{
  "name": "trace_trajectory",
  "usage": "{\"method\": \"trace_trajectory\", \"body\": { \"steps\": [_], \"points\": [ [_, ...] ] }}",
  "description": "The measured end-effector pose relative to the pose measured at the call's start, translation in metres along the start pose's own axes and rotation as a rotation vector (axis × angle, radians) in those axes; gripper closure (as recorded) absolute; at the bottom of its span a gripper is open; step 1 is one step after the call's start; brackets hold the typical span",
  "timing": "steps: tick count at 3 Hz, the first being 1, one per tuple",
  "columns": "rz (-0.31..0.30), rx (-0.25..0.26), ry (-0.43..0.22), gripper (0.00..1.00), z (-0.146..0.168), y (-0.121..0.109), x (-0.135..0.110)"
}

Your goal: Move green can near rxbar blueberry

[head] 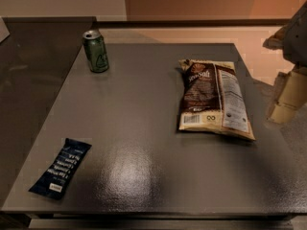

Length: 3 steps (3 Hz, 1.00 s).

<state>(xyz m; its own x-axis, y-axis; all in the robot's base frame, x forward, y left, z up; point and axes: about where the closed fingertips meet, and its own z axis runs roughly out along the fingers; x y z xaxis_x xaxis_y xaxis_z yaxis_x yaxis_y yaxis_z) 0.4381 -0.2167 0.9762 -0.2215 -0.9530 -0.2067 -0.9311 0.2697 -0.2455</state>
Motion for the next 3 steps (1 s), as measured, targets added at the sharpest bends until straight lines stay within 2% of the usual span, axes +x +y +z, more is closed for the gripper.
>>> {"method": "trace_trajectory", "body": {
  "steps": [1, 2, 3],
  "points": [
    [0.000, 0.000, 0.000, 0.00, 0.000, 0.000, 0.000],
    [0.003, -0.007, -0.048, 0.00, 0.004, -0.005, -0.011],
    [0.002, -0.027, -0.117, 0.00, 0.017, -0.017, -0.037]
  ]
}}
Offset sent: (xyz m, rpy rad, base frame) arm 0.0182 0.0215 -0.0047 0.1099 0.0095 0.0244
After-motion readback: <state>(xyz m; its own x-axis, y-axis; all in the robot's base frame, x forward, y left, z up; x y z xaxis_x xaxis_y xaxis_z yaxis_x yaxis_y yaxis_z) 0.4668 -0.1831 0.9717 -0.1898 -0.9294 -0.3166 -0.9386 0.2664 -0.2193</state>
